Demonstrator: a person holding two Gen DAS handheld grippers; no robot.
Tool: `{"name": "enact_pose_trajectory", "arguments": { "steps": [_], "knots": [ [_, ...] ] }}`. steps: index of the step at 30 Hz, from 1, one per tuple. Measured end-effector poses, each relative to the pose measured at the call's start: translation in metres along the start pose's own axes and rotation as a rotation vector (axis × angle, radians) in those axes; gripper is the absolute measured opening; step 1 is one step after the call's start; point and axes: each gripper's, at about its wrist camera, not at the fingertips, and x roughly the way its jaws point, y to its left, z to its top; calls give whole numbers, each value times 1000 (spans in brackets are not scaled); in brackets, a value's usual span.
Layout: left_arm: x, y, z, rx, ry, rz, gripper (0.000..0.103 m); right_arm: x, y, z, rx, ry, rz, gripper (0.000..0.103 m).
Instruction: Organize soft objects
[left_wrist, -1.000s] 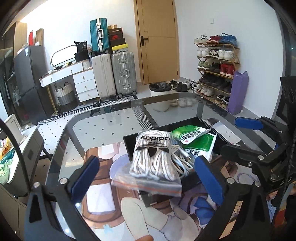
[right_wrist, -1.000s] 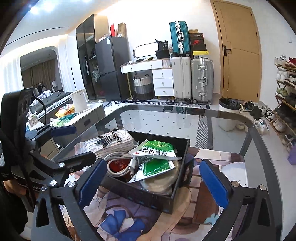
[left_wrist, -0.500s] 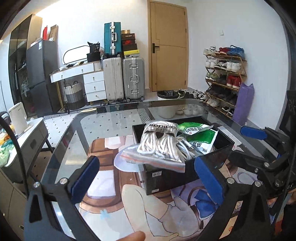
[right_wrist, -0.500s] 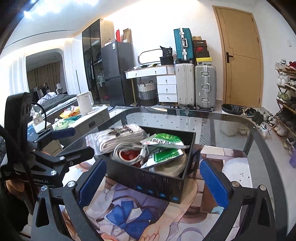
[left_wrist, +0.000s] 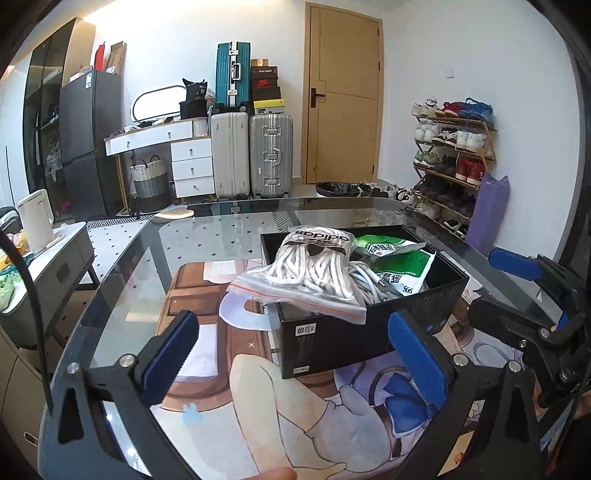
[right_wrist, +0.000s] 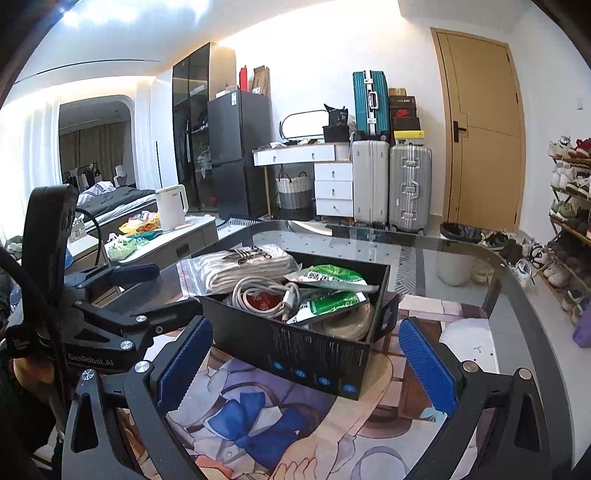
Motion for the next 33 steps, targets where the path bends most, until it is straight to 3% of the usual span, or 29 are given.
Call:
{"name": "enact_pose_trajectory", "arguments": {
  "steps": [33],
  "knots": [
    [0, 0, -1, 2, -17, 37, 103, -8, -3, 0, 21, -41, -13, 102]
  ]
}}
